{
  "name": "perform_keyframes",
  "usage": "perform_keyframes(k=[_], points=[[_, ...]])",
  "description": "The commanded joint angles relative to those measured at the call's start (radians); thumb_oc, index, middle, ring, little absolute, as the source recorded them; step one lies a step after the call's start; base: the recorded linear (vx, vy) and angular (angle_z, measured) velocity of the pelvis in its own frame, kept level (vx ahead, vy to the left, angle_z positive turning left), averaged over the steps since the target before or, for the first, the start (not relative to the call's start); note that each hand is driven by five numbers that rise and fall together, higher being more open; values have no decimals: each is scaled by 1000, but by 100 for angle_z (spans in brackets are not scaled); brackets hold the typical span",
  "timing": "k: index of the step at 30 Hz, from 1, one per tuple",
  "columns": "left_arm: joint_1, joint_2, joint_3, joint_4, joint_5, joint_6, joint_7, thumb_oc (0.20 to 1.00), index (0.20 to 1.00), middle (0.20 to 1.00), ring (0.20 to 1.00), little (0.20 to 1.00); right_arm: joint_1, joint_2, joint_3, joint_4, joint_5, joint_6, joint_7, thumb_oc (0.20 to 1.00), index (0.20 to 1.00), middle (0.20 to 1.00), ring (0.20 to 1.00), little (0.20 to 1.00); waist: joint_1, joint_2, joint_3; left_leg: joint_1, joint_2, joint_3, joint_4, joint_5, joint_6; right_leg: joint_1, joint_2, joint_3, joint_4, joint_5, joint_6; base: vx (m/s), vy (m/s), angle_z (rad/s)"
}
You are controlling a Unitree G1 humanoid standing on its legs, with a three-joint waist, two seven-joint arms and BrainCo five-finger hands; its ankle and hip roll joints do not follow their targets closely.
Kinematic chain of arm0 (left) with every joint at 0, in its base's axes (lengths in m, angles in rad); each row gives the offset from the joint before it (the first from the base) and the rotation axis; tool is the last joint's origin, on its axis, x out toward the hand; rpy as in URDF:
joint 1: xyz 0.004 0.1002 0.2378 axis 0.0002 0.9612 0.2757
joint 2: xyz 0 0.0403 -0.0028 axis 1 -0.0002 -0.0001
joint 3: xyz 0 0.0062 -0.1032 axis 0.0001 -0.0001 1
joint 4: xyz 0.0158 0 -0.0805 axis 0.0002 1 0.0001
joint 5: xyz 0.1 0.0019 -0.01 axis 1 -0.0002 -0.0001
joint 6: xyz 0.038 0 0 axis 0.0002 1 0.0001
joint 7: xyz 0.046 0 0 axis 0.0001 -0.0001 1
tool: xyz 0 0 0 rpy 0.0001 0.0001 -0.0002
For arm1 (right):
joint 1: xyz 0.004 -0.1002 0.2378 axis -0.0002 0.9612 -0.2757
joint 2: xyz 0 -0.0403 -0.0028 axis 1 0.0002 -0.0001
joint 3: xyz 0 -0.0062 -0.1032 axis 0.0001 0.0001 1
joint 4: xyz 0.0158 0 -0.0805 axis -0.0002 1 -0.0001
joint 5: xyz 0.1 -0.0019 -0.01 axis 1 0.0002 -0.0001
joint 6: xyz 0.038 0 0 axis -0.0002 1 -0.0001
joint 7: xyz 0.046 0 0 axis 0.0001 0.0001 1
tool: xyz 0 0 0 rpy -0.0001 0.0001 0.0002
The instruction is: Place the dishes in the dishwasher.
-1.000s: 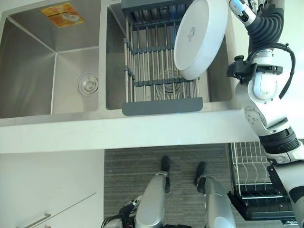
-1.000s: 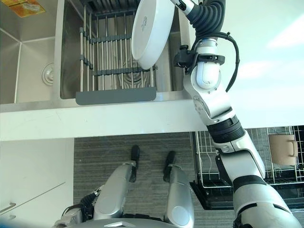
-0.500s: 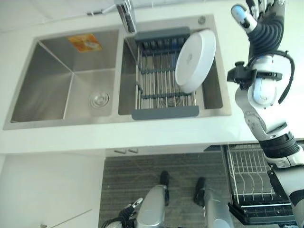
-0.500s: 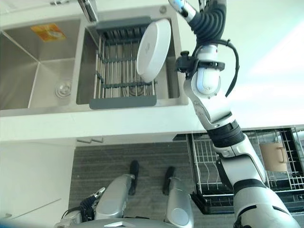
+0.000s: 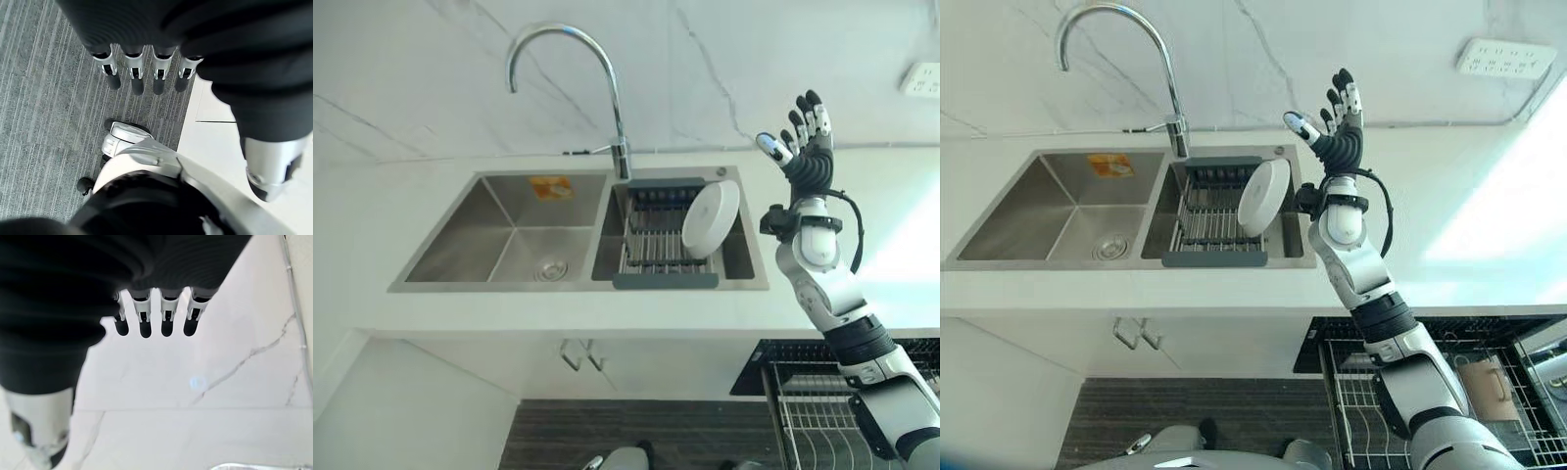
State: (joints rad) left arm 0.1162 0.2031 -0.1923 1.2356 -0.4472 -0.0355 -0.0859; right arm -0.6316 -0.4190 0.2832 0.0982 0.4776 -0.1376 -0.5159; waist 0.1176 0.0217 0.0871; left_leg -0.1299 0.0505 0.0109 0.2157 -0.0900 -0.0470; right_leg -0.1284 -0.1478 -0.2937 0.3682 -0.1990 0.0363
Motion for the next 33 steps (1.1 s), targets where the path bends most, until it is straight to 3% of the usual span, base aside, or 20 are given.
perform_keyframes(k=[1,14,20,33], points=[[-19,10,-33,46,55,-3,2,1000,1000,1000,1000,1000,-6,-42,-67,-13,-16,-24,10,1000,1000,1000,1000,1000,38,-4,7,-6,22,15,84,-90,-33,83,-56,-65,-68,14,71,3,24,23],[-26,12,-13,40,45,26,22,1000,1000,1000,1000,1000,-11,-32,-74,52,-16,-39,10,1000,1000,1000,1000,1000,54,-18,-4,0,19,6,84,-88,-29,93,-60,-73,-68,15,76,-2,2,9],[-17,19,-4,35,49,35,23,1000,1000,1000,1000,1000,-12,-25,-74,78,35,-12,7,1000,1000,1000,1000,1000,60,-26,-4,3,9,-1,84,-93,-22,95,-59,-65,-68,16,78,22,18,0],[-6,30,-4,58,54,29,14,1000,1000,1000,1000,1000,-23,-18,-87,186,134,-26,20,1000,1000,1000,1000,1000,70,-32,-6,-13,9,-2,84,-90,-24,80,-61,-64,-68,20,85,17,8,0]])
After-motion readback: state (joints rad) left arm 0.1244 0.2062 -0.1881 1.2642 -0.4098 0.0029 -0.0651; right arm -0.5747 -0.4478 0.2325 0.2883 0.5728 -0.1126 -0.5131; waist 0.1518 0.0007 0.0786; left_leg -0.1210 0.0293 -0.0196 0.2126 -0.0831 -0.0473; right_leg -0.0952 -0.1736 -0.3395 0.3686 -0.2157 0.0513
